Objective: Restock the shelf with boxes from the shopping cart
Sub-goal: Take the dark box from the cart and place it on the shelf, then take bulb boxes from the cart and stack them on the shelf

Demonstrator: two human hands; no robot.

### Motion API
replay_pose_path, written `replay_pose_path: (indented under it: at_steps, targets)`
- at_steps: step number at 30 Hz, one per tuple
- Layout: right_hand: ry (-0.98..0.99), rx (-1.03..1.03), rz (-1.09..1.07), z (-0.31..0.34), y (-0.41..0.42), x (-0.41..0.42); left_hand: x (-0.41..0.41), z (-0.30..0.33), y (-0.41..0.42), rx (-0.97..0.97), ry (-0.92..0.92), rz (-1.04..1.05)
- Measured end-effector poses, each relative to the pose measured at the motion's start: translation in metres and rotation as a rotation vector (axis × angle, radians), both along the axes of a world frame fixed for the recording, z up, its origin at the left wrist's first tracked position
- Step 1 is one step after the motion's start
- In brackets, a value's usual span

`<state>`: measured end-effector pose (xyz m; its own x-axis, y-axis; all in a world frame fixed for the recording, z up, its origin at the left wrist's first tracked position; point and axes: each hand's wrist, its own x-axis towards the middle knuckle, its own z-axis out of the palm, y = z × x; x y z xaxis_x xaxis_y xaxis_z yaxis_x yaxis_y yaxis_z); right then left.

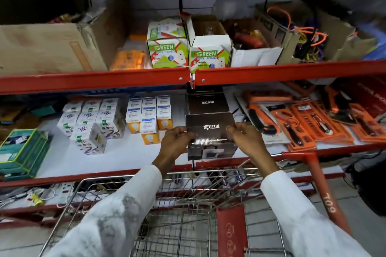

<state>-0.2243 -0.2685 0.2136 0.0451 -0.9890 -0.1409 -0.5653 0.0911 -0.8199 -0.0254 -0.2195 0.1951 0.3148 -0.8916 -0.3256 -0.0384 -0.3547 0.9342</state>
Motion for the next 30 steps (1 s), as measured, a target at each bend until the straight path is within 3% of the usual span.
replay_pose_path:
  at_steps: [10, 13, 17, 22, 25, 30]
  targets:
    - [0.125, 0.093, 0.051, -0.026, -0.031, 0.001, -0.005, -0.032, -0.033, 0.089, -0.005, -0.078]
    - [0.165, 0.014, 0.111, -0.029, -0.021, 0.003, 0.001, -0.026, -0.016, 0.048, -0.193, -0.137]
    - [0.534, -0.224, 0.199, -0.043, 0.019, 0.014, 0.025, -0.020, 0.031, -0.132, -0.601, -0.277]
    - [0.681, -0.404, 0.321, -0.058, 0.072, 0.053, 0.078, -0.038, 0.096, -0.183, -1.011, -0.400]
    - [0.710, -0.433, 0.375, -0.071, 0.097, 0.081, 0.114, -0.054, 0.131, -0.133, -1.118, -0.452]
    - [0.625, -0.467, 0.551, -0.113, 0.148, 0.135, 0.181, -0.087, 0.182, -0.049, -1.119, -0.435]
